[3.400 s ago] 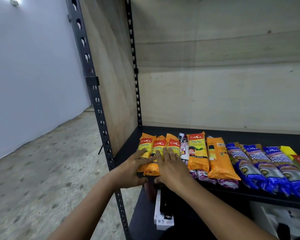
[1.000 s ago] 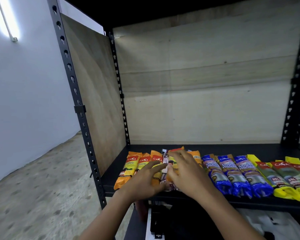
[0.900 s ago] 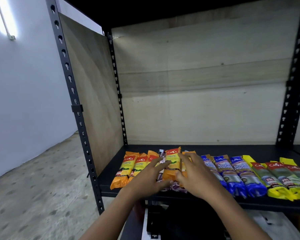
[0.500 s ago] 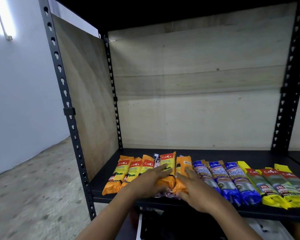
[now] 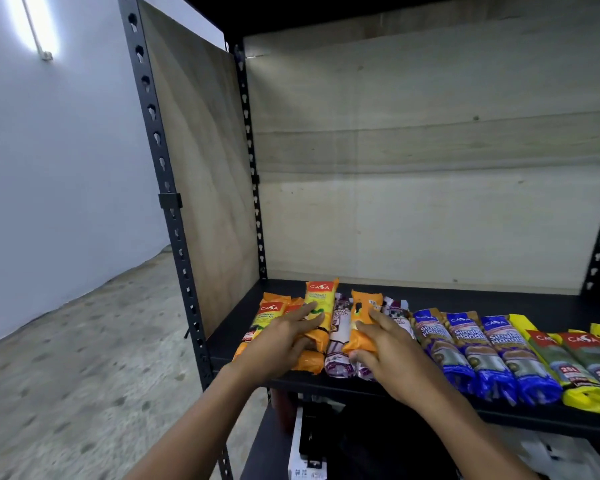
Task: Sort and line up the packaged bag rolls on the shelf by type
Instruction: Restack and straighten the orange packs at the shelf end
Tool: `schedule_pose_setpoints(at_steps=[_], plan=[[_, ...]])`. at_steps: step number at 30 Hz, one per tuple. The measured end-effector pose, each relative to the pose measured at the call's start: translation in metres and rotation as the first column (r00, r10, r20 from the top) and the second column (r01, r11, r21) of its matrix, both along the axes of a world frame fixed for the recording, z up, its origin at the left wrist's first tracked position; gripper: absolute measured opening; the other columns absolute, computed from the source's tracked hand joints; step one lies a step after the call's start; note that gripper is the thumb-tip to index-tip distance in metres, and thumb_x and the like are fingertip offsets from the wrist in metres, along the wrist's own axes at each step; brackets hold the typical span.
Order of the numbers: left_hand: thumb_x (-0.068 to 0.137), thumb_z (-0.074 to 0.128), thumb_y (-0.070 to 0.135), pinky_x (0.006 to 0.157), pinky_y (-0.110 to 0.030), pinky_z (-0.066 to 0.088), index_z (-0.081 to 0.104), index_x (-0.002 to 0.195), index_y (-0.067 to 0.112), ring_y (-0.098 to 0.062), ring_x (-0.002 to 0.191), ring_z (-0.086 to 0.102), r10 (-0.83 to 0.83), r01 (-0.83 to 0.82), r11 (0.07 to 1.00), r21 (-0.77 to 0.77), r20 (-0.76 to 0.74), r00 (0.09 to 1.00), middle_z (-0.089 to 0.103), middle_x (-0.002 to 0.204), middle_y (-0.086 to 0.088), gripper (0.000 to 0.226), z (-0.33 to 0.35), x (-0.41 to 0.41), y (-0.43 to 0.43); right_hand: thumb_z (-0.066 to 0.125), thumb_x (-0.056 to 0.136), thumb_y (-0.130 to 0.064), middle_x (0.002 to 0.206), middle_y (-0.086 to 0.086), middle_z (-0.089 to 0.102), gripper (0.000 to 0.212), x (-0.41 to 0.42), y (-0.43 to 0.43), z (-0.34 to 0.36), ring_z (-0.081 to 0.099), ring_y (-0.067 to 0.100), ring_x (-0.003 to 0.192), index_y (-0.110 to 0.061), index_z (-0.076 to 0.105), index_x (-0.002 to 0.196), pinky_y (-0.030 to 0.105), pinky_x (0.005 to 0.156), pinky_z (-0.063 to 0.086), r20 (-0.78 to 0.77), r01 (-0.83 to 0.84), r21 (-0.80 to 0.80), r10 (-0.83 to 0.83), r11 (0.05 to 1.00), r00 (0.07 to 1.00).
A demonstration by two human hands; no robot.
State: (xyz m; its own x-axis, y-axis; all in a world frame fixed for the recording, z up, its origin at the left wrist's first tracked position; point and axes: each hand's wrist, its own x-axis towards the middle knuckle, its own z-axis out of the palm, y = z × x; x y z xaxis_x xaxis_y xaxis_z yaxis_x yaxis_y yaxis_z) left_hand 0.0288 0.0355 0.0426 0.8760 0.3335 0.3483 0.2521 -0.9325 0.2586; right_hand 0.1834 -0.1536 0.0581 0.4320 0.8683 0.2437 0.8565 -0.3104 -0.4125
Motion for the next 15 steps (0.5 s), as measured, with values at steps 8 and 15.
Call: schedule_pose_setpoints(at_steps=[8,15], plan=[[0.098,0.057,0.021,0.111,-0.016,0.029,0.044,0.146,0.032,-0.011,0.145,0.027,0.073,-0.071,0.997,-0.038,0.040,0.997,0.023,0.160,0.016,0.051,-0.008,-0.054,0.024,0.057,0.093,-0.051,0.165,-0.008,0.010,0.064,-0.036,0.039,-0.010,0.017,0.015,0.149,-0.027,0.039,0.150,0.036,0.117,0.023,-0.007,-0.162,0.059,0.162,0.985,0.987],[0.099,0.055,0.024,0.111,-0.017,0.030,0.043,0.146,0.037,-0.010,0.145,0.026,0.086,-0.082,0.993,-0.089,0.039,0.996,0.024,0.159,0.016,0.050,-0.020,-0.069,0.033,0.056,0.093,-0.054,0.165,-0.006,0.009,0.065,-0.054,0.071,-0.021,0.020,0.019,0.149,-0.028,0.038,0.149,0.040,0.117,0.029,0.016,-0.191,0.057,0.191,0.980,0.982]])
